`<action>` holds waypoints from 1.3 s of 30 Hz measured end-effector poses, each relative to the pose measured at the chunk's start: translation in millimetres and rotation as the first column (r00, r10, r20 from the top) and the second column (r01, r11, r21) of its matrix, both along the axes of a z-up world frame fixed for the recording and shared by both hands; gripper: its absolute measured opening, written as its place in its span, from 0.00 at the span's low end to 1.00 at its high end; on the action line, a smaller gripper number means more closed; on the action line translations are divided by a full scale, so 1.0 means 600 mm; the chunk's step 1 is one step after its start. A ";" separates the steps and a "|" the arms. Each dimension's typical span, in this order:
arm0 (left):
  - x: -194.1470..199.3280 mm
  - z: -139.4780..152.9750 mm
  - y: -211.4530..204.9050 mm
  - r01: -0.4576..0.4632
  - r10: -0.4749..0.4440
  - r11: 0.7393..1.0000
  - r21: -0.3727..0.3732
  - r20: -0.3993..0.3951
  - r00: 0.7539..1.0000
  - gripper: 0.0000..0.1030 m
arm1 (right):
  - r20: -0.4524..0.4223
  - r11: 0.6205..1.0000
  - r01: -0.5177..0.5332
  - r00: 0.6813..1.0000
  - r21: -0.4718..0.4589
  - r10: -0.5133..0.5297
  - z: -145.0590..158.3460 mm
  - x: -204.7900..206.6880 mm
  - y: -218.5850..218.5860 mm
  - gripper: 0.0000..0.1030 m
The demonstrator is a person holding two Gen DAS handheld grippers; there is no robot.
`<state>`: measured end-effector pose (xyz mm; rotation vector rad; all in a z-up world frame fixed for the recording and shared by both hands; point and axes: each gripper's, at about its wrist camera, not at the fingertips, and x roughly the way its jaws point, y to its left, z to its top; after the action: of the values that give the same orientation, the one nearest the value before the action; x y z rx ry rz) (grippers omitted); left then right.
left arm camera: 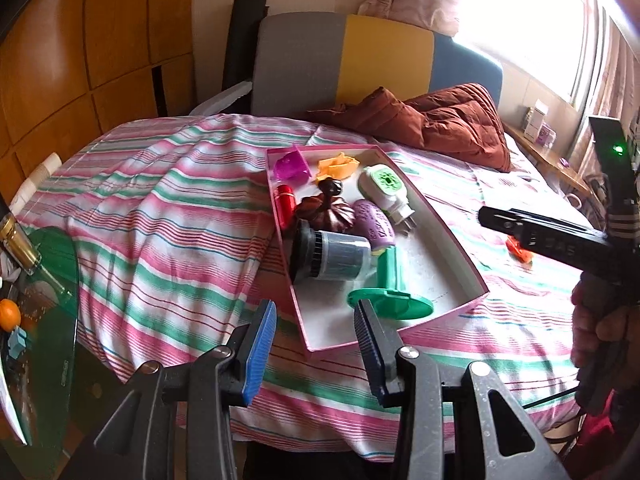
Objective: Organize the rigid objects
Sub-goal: 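Move both tools back toward the orange cubes and red puzzle piece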
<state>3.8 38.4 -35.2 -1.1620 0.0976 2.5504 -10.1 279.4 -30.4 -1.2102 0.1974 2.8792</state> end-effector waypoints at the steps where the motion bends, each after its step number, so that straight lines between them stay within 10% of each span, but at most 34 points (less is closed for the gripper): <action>1: 0.002 0.001 0.004 0.007 -0.007 1.000 -0.003 -0.001 1.000 0.40 | -0.003 1.000 0.014 1.000 0.002 -0.014 0.001 0.008 0.010 0.61; 14: 0.012 0.017 0.089 0.157 -0.157 0.987 -0.017 -0.017 0.987 0.40 | 0.011 0.961 0.277 0.961 0.026 -0.277 0.013 0.108 0.199 0.67; 30: 0.031 0.028 0.231 0.326 -0.328 0.941 -0.088 -0.015 0.945 0.40 | 0.080 0.736 0.674 0.739 -0.066 -0.669 -0.038 0.239 0.436 0.71; 39: 0.034 0.032 0.309 0.389 -0.393 0.914 -0.118 -0.011 0.919 0.40 | 0.116 0.716 0.692 0.722 -0.097 -0.682 -0.039 0.240 0.447 0.75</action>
<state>23.9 223.7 -16.2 -1.0167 0.4445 2.2303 134.1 547.7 -53.8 -0.9650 0.6898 2.1810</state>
